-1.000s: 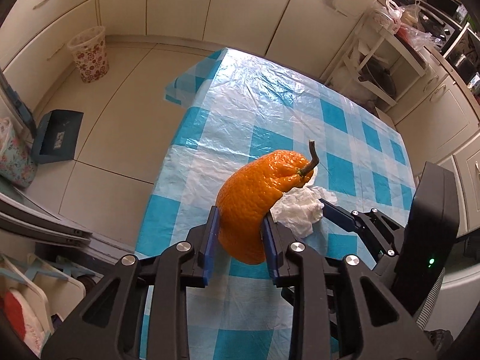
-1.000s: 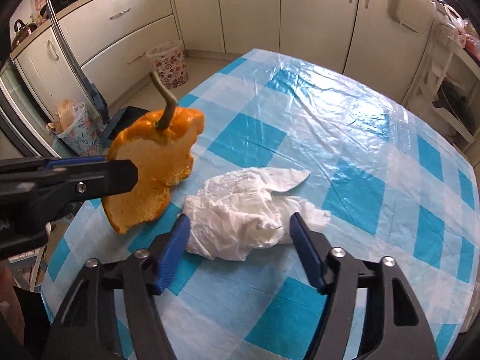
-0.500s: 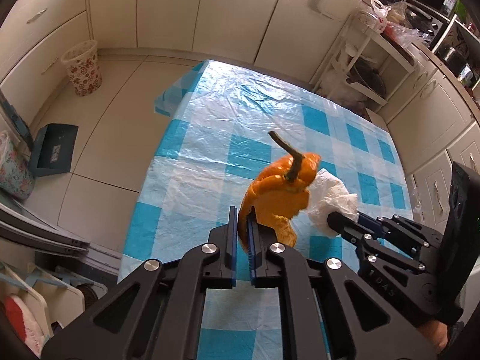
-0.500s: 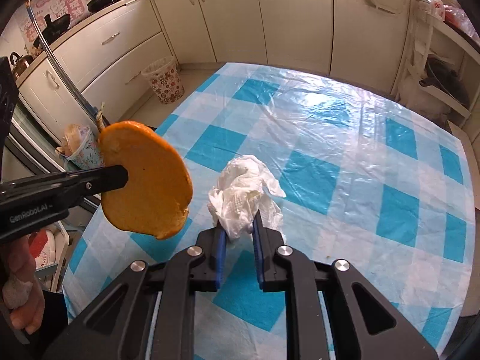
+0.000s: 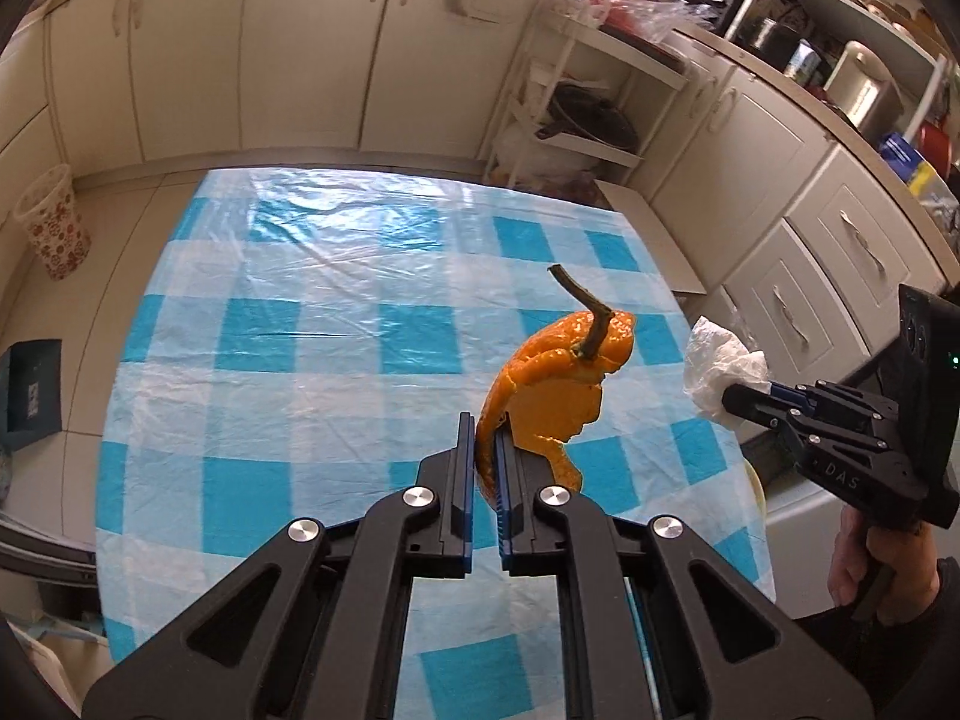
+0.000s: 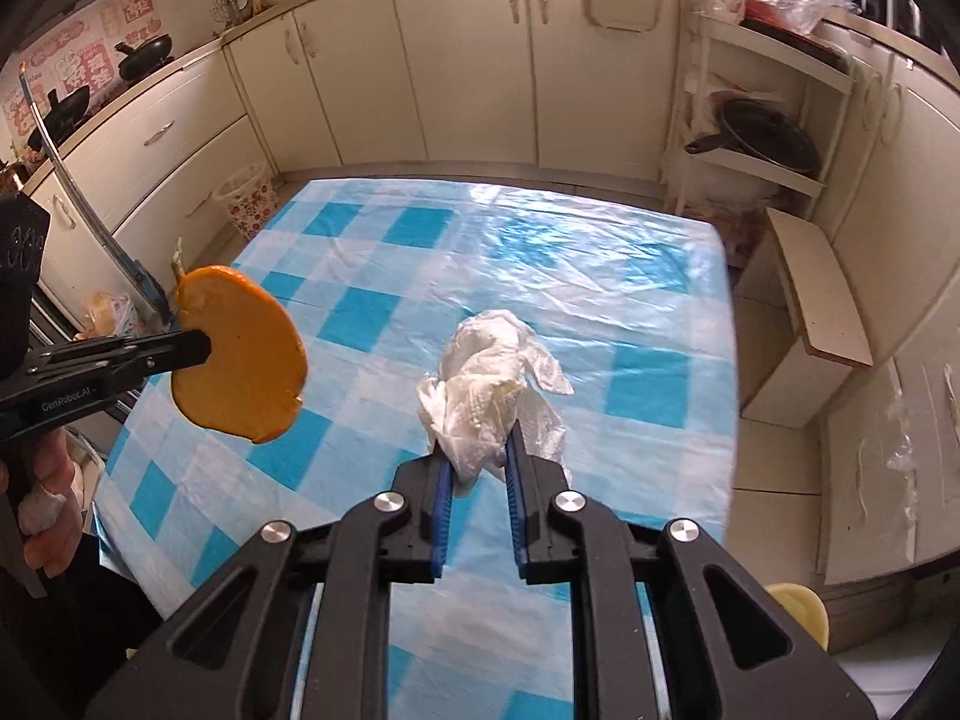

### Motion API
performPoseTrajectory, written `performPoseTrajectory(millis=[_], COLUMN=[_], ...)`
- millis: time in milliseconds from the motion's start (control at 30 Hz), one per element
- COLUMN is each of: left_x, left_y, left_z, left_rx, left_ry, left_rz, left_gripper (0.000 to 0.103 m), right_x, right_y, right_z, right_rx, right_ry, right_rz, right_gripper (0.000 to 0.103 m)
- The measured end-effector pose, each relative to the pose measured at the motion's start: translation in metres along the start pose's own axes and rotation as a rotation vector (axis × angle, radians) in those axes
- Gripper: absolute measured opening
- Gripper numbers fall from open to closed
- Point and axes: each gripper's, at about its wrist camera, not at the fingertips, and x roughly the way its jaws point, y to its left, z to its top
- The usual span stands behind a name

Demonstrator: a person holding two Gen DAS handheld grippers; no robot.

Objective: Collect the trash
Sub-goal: 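Carry the tissue to the yellow bucket and drop it while the left tool drops the orange, then move both open tools back over the cleared table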

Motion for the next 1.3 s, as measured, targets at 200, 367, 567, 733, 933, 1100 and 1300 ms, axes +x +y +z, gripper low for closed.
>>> performPoseTrajectory(millis=[200, 367, 567, 733, 933, 1100, 1300], left_x=[0.021, 0.047, 0.093, 0.125, 0.156, 0.189, 0.193], left_y=[-0.07, -0.141, -0.224, -0.275, -0.312, -0.339, -0.367], left_z=[-0.013, -0.036, -0.07, -0.096, -0.12, -0.13, -0.133], left_rx=[0.079, 0.157, 0.187, 0.192, 0.198, 0.189, 0.248], left_ry=[0.046, 0.104, 0.201, 0.276, 0.35, 0.429, 0.407], left_rz=[-0.104, -0.177, -0.232, -0.231, -0.196, -0.152, -0.104], left_gripper=[0.006, 0.006, 0.006, 0.006, 0.006, 0.01, 0.045], right_x=[-0.014, -0.012, 0.013, -0.015, -0.077, -0.124, -0.152], right_y=[-0.091, -0.148, -0.168, -0.196, -0.231, -0.236, -0.227], right_z=[-0.048, -0.092, -0.124, -0.128, -0.108, -0.093, -0.078], right_rx=[0.131, 0.2, 0.139, 0.173, 0.343, 0.438, 0.469], right_ry=[0.076, 0.207, 0.39, 0.321, 0.096, -0.118, -0.276], right_rz=[-0.119, -0.246, -0.387, -0.473, -0.478, -0.404, -0.306], right_gripper=[0.017, 0.017, 0.03, 0.057, 0.066, 0.074, 0.076])
